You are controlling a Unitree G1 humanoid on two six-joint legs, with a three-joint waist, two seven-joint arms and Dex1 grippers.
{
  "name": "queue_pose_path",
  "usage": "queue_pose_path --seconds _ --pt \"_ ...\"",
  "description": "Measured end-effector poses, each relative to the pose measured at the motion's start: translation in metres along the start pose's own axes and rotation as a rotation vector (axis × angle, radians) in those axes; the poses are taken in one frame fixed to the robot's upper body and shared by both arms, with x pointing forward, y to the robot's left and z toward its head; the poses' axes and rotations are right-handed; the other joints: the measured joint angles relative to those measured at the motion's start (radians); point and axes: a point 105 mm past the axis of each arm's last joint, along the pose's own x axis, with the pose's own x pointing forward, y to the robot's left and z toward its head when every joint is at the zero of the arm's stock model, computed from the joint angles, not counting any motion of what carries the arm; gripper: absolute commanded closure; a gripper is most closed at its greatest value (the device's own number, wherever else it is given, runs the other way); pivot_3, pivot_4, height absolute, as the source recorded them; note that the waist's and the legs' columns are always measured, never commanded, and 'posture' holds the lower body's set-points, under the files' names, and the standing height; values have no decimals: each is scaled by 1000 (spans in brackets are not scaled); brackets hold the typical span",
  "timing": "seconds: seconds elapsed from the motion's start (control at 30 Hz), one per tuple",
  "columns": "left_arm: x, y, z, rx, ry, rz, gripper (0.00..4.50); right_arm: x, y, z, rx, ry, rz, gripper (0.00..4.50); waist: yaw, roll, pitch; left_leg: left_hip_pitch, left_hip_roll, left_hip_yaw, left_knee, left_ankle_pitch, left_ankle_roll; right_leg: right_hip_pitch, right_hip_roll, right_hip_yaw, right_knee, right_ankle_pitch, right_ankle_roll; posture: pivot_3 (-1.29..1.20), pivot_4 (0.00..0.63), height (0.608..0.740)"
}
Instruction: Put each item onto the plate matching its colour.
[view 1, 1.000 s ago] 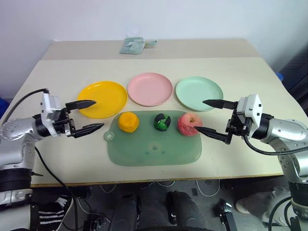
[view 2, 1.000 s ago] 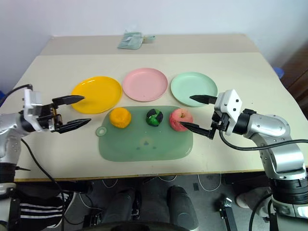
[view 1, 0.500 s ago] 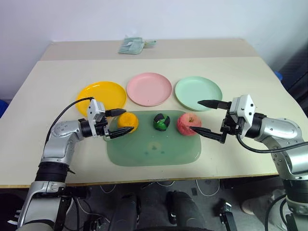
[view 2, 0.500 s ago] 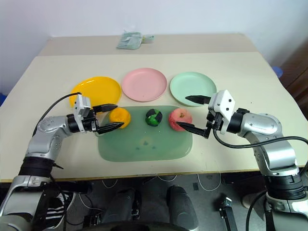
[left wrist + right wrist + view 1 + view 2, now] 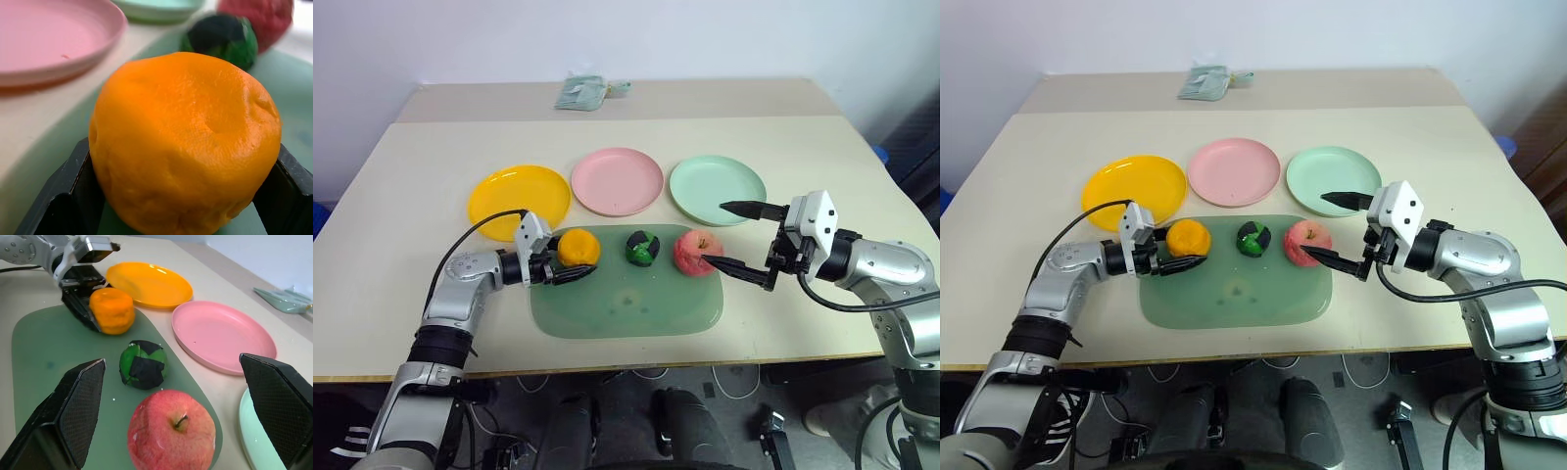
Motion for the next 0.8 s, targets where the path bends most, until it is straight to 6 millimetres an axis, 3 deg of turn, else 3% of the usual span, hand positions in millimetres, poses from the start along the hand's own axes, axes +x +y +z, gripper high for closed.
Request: queue_pose_path --seconds 0.17,0.27,0.37,0.47,0.8 --pt "-19 46 39 19 -111 246 1194 2 -1 2 1 -5 4 0 0 0 0 0 0 0 0 0 0 0 0 0 0 0 0 0 150 734" --pt "-31 74 34 -9 -73 426 1194 6 -6 9 -15 -34 -7 0 -3 0 0 0 0 0 0 0 0 0 0 0 0 0 0 0 150 734" --pt "-38 91 19 -46 -46 566 1194 15 -27 18 -21 -94 -100 0 -2 0 0 0 0 0 0 0 0 0 0 0 0 0 0 0 150 734" --pt "-38 95 8 -63 -26 629 1194 20 -38 16 -27 -96 -156 0 4 0 0 -2 -1 -1 0 0 0 -1 0 -2 0 0 0 0 150 734" --pt "-30 95 8 -77 -44 640 1194 24 -30 9 -8 -82 -129 0 2 0 0 -4 -2 -1 0 0 0 -3 -1 -2 1 0 0 0 150 734"
